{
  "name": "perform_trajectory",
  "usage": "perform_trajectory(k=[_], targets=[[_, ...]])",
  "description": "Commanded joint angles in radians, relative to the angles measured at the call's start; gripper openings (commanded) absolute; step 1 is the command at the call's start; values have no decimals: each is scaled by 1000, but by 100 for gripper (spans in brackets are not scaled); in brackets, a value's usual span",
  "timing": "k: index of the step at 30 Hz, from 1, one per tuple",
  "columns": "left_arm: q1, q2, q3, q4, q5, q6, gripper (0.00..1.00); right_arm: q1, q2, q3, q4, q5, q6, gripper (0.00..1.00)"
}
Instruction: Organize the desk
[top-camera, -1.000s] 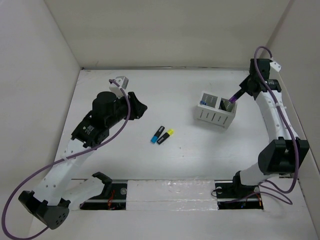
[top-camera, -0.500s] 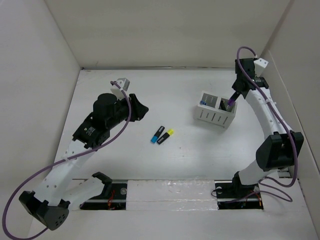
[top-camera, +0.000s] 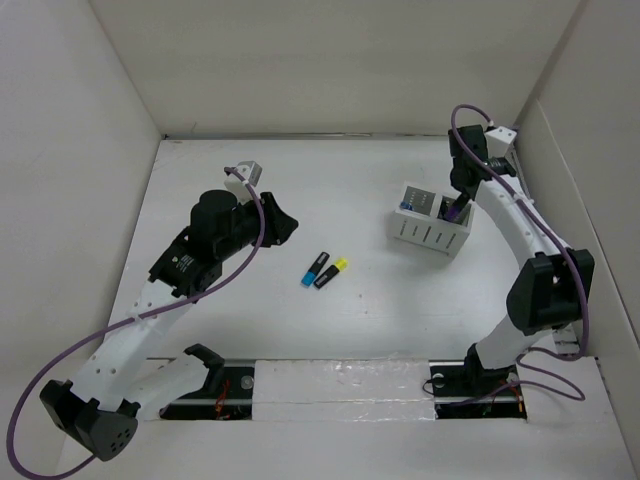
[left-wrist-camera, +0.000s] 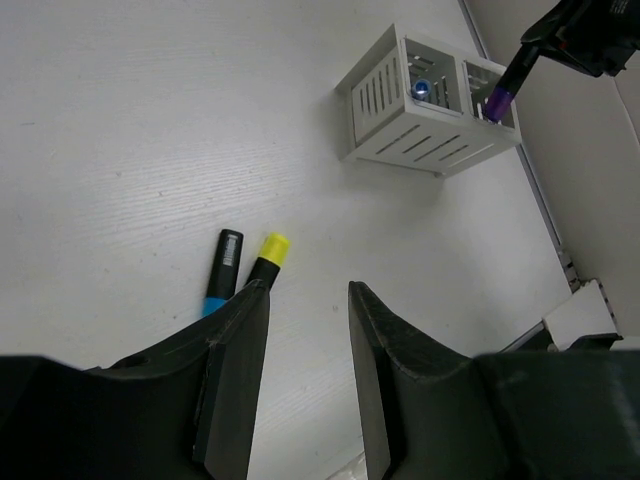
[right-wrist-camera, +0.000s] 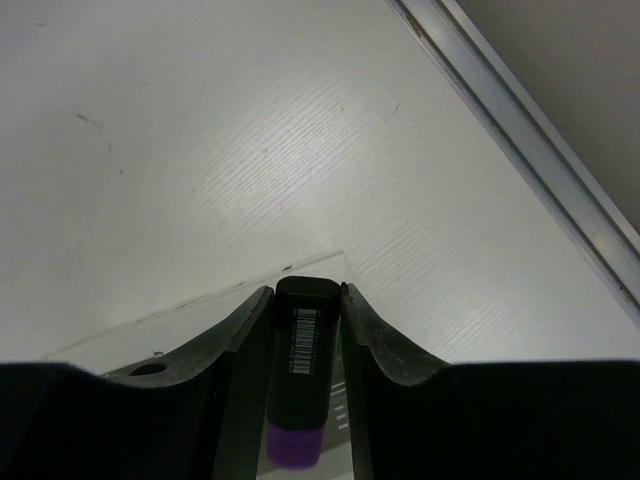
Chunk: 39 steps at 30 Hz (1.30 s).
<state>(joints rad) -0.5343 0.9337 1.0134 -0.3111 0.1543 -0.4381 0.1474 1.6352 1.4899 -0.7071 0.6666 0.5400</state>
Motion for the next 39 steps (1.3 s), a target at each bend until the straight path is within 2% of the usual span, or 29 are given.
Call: perform_trajectory(k=[1,8,16,18,20,22,25,27,28,29,30,31,35,39], targets=[[5,-10,5,21,14,-11,34,43,-60,-34,24,53,32,38],[5,7,56,6,-7,-16,34,81,-103,-76,52,61,44,50],[5,-1,82,-19,-44,-25,34,93,-162,-100,69,-2,37,50],[5,-4,80,-17,-45,-31,34,93,-170,-105,52,-68,46,43],[5,-6,82,-20,-56,-37,34,124,-208,-121,70,-116,41,22],[5,-3,93,-31,-68,-36,34,193,-248,-158,86,-221,35,5],[5,2,114,-54,-96,-25,34,332,-314,-233,133,-349,87,2],[5,5,128,-60,-107,-21,34,401,-333,-275,175,-416,132,7],[5,10,134,-60,-114,-19,34,491,-316,-316,204,-453,199,25],[5,10,134,-60,-114,-19,34,492,-316,-316,204,-453,199,25],[5,11,139,-60,-117,-17,34,521,-280,-321,207,-461,219,34],[5,14,140,-59,-114,-19,34,579,-258,-322,207,-460,250,48],[5,28,143,-57,-93,-19,34,693,-126,-272,192,-421,296,64],[5,16,123,-54,-99,-11,34,744,0,-217,169,-398,339,68]])
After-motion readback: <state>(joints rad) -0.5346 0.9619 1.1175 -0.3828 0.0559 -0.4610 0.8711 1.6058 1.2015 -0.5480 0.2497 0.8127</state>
